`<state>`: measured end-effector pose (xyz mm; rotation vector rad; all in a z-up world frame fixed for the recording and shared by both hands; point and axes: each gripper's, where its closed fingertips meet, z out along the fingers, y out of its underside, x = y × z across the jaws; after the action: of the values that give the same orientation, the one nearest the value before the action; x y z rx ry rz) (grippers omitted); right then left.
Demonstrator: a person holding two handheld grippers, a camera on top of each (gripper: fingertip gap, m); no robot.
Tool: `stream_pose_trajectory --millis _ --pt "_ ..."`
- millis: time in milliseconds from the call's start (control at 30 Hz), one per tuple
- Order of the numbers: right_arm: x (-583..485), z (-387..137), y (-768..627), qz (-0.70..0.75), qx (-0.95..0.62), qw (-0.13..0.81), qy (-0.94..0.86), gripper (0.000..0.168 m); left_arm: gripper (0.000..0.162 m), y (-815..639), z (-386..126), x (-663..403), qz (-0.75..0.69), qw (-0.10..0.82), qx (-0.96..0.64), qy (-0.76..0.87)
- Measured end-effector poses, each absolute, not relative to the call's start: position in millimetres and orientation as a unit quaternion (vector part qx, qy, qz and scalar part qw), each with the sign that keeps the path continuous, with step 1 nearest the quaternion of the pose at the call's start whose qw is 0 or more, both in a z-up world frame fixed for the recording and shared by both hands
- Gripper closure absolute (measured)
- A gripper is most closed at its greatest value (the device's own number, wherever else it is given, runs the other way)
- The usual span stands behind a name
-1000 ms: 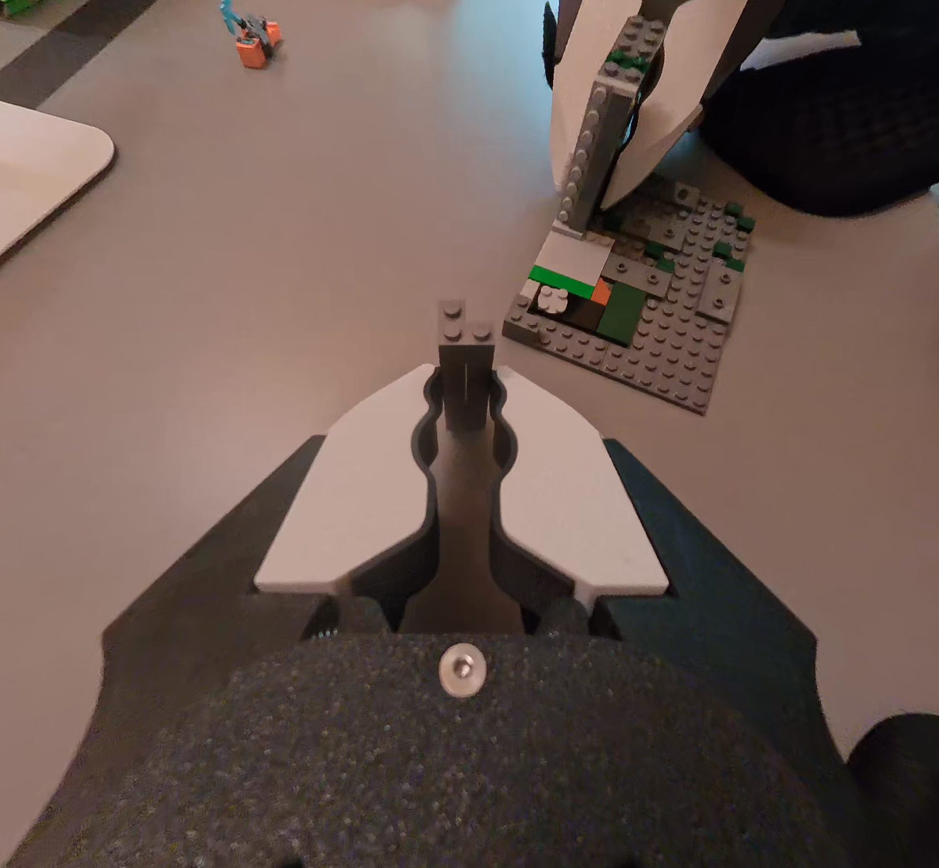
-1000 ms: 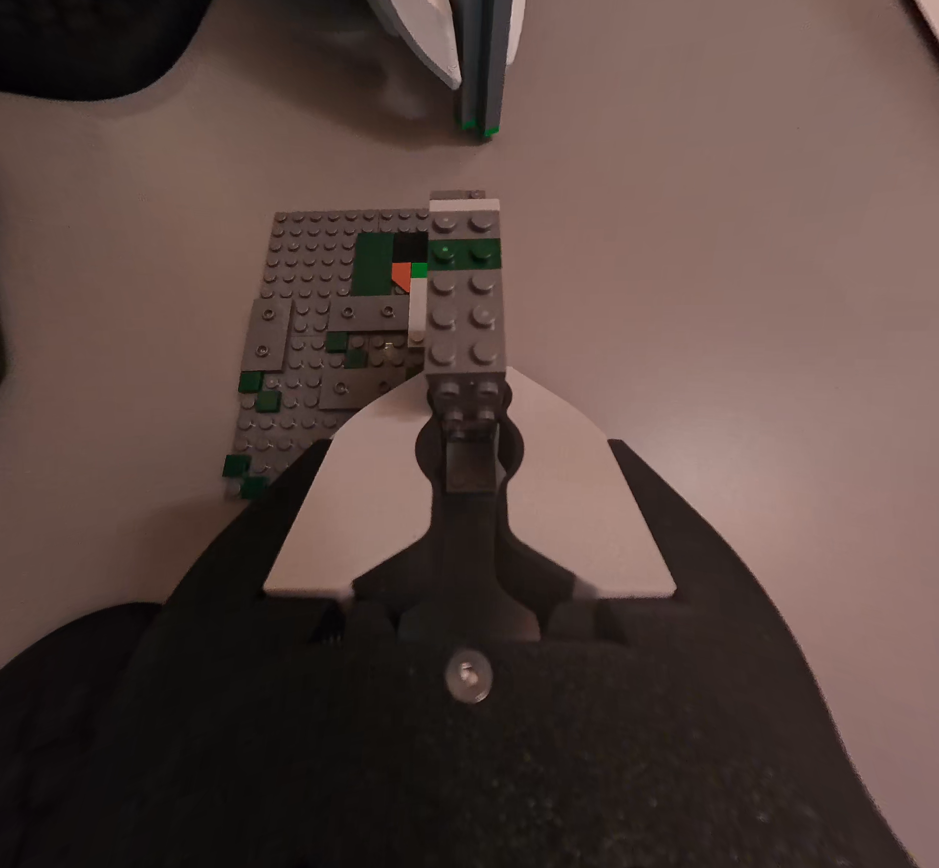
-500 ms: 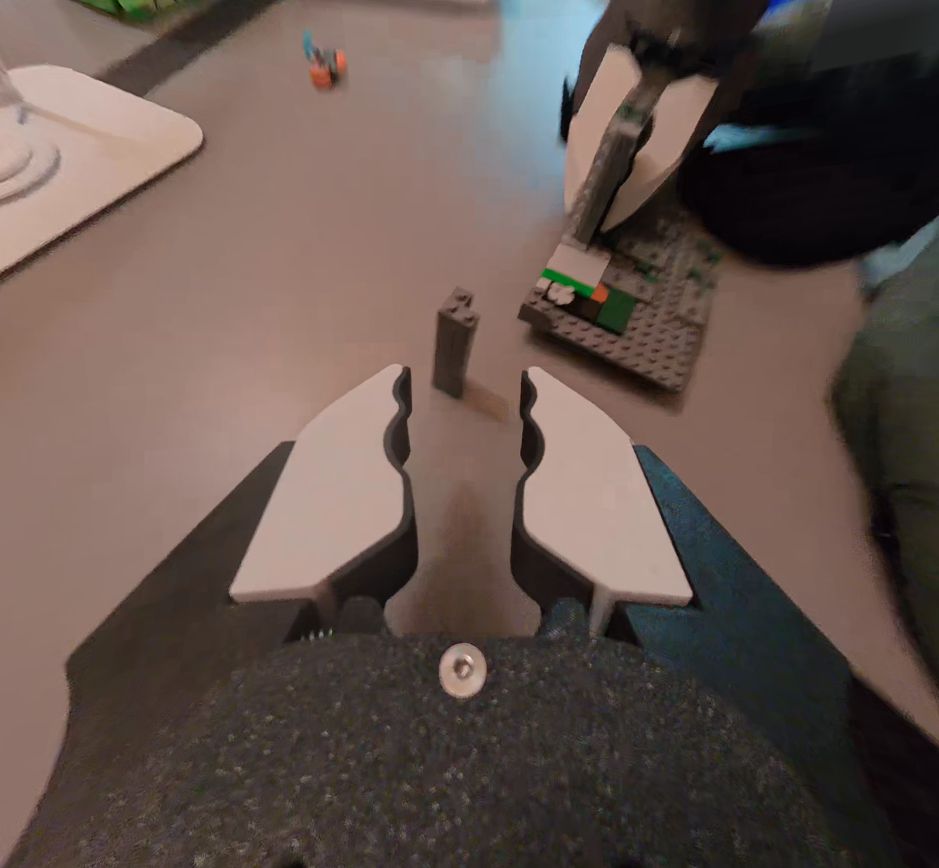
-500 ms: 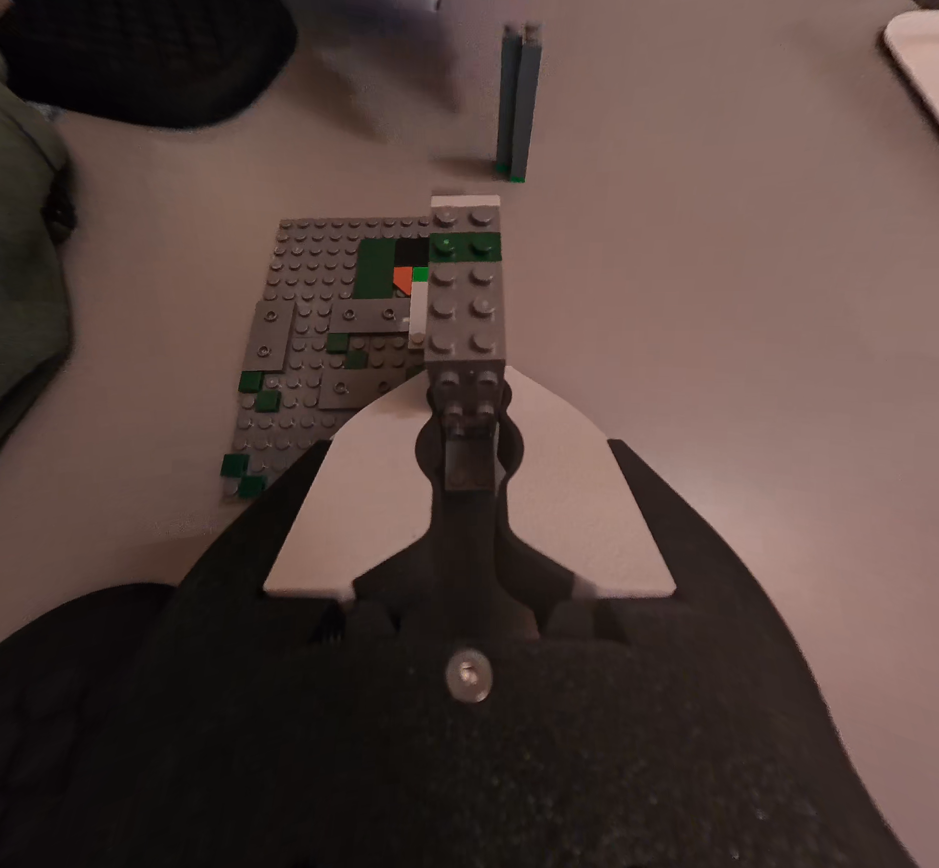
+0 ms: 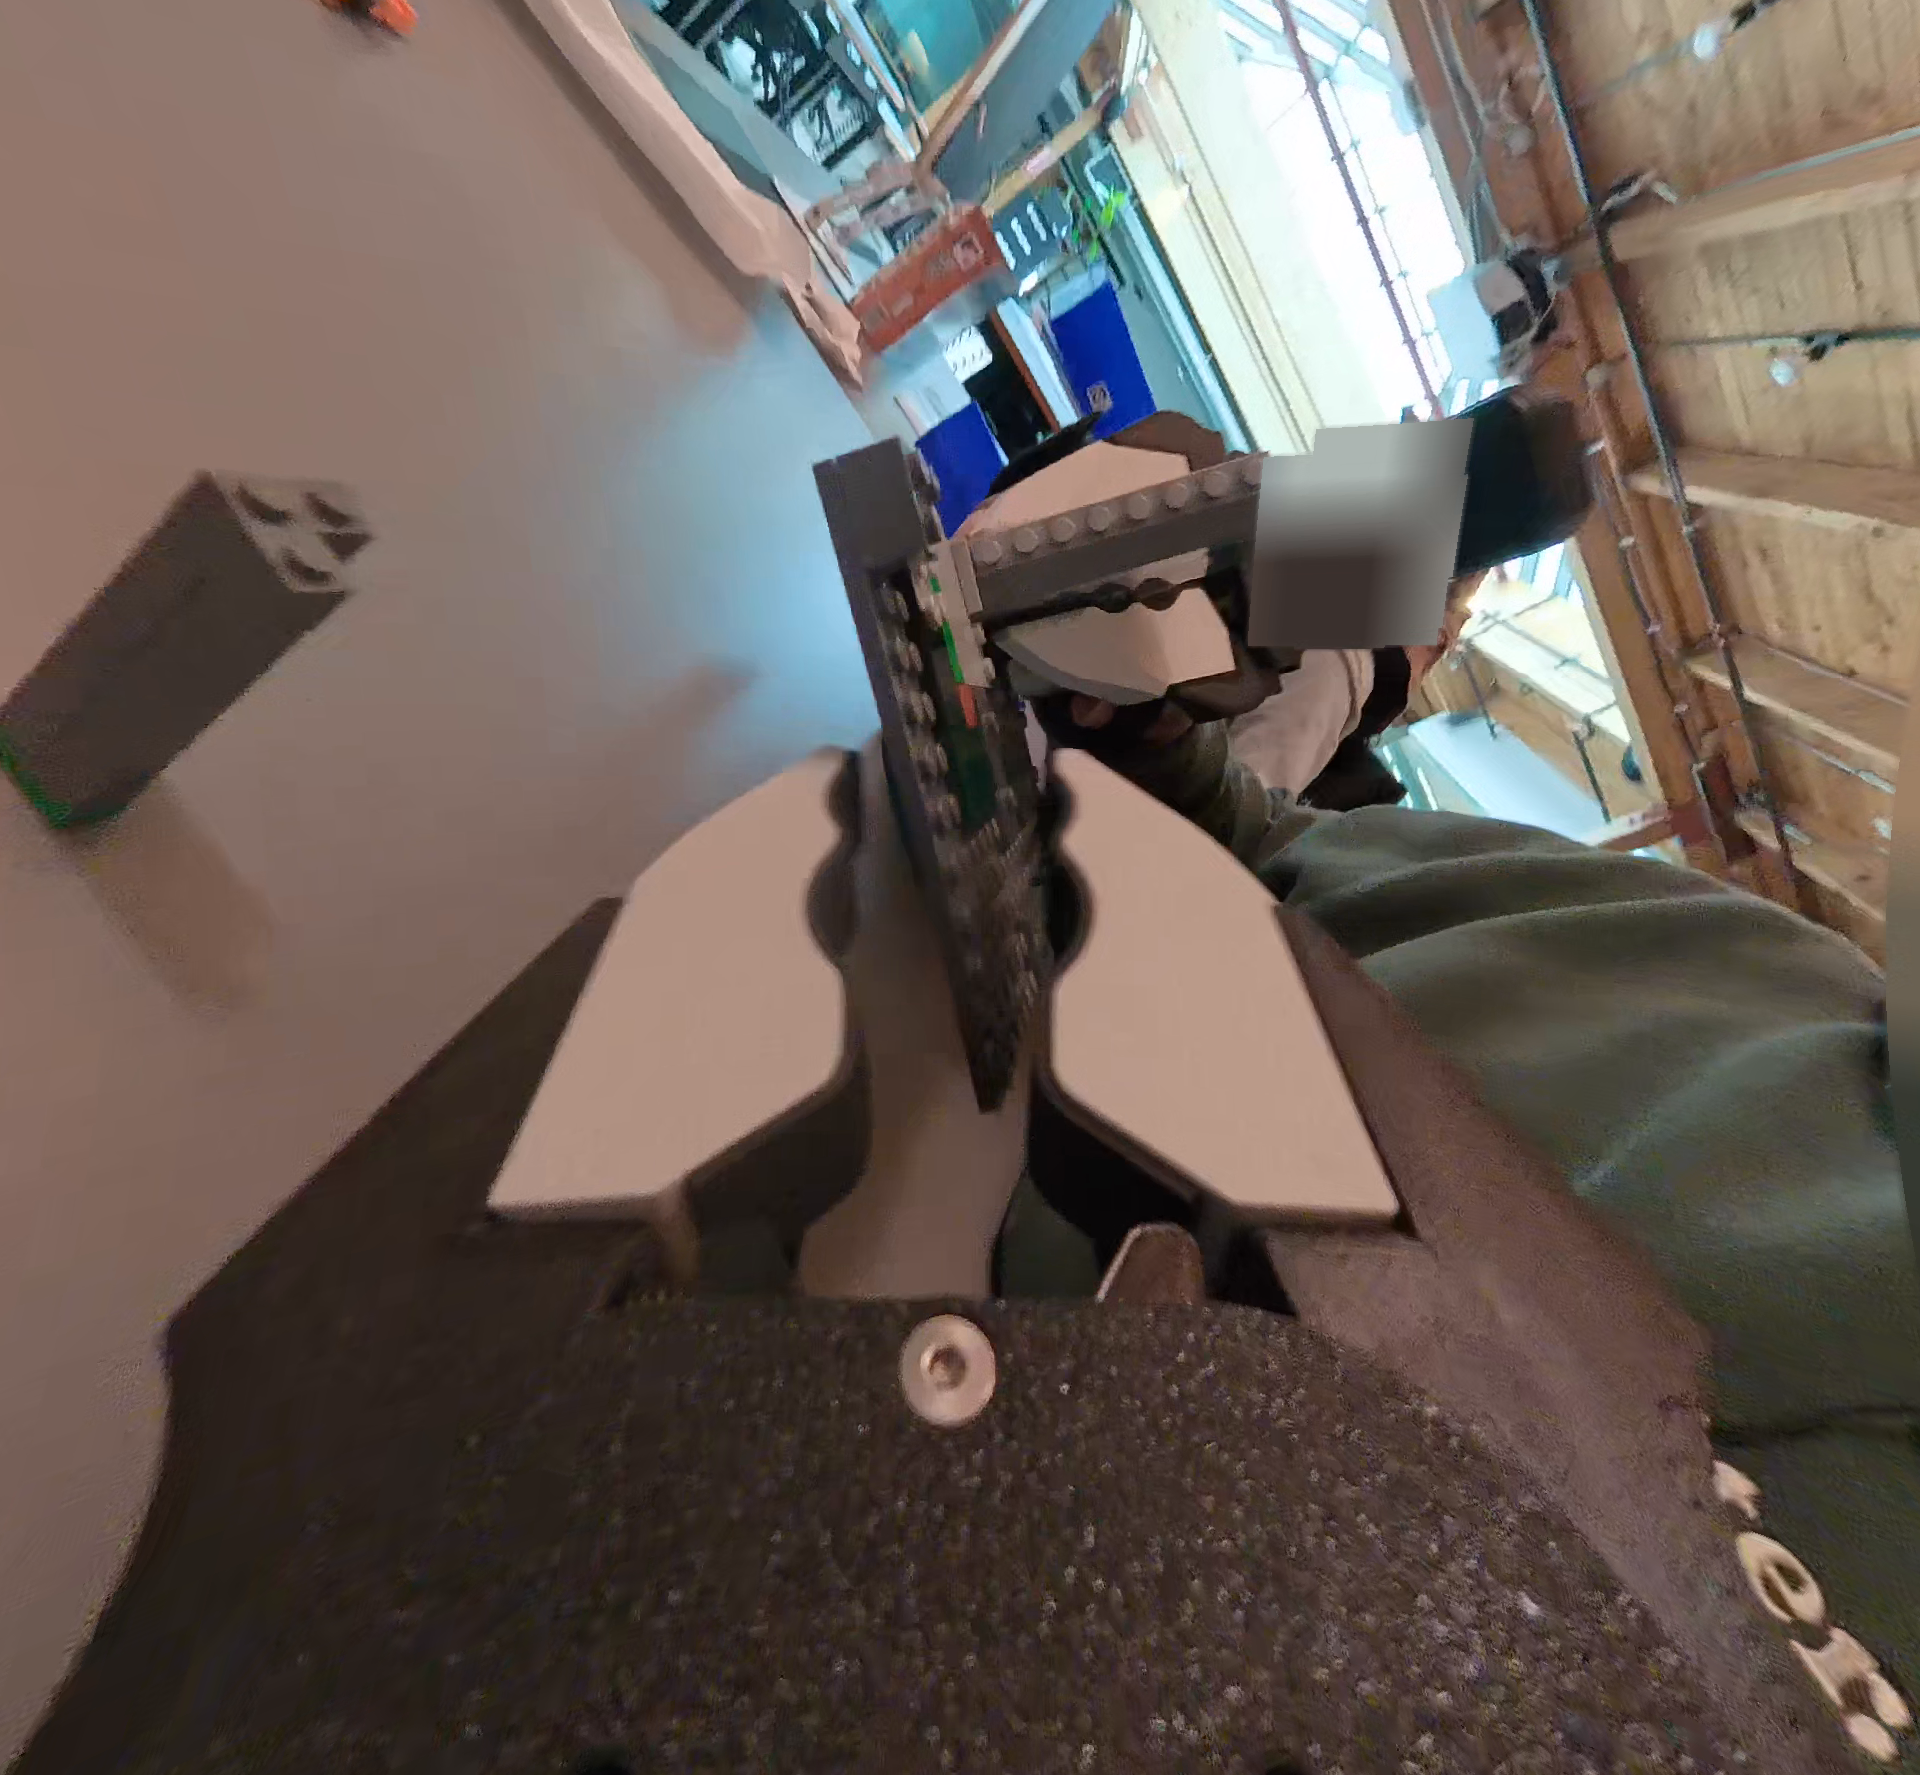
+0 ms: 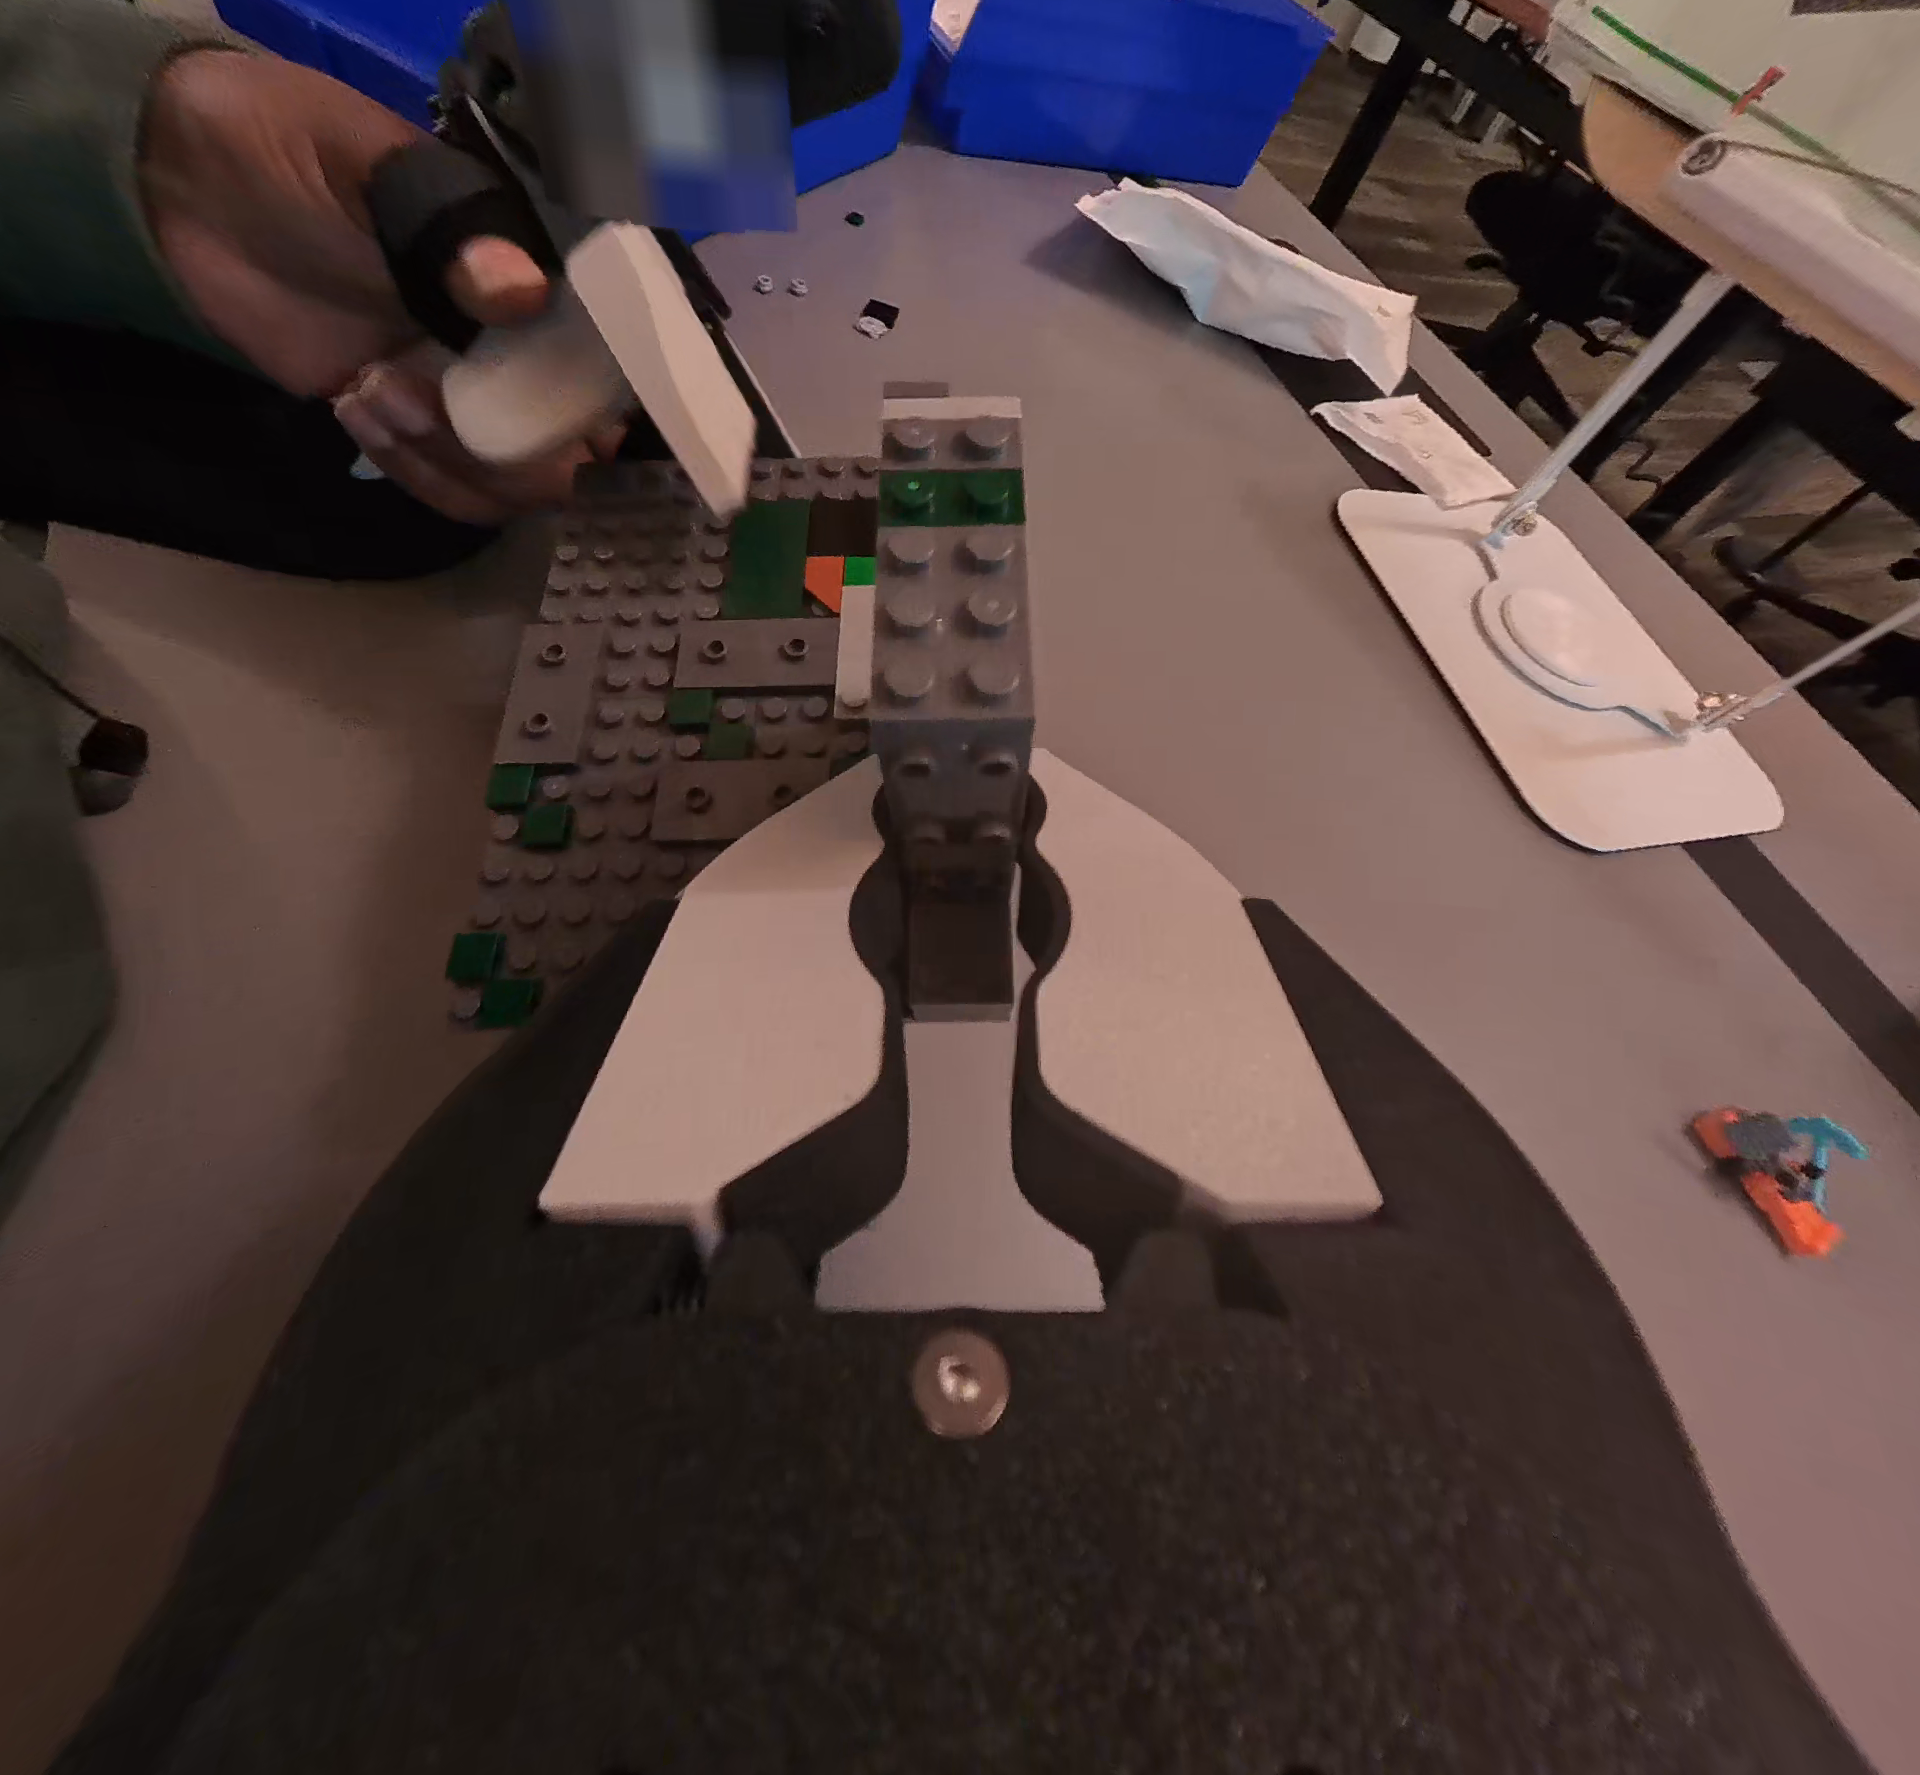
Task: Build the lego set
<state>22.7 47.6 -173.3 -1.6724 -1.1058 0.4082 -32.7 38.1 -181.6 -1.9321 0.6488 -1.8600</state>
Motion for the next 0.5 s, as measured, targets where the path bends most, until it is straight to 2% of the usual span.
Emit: stream_pose_trajectory --millis 33,67,167,233,333,500 --pt "20 -173 45 0.165 -0.698 0.522 -0.462 0.151 0.146 35 -183 -30 -0.658 0.189 -0.688 0.242" --pt "19 -174 42 0.159 -0.699 0.523 -0.461 0.151 0.149 34 -184 -29 -0.653 0.188 -0.69 0.249" --pt "18 -175 36 0.143 -0.705 0.524 -0.456 0.151 0.153 29 -181 -31 -0.669 0.167 -0.677 0.259" --pt "13 -178 27 0.158 -0.706 0.511 -0.465 0.139 0.156 27 -180 -35 -0.674 0.162 -0.668 0.272" --pt "7 -171 1 0.264 -0.692 0.467 -0.484 0.124 0.156 22 -177 -44 -0.673 0.152 -0.65 0.317" --pt "26 -140 -9 0.423 -0.687 0.363 -0.466 0.121 0.156 21 -175 -54 -0.641 0.147 -0.635 0.406"
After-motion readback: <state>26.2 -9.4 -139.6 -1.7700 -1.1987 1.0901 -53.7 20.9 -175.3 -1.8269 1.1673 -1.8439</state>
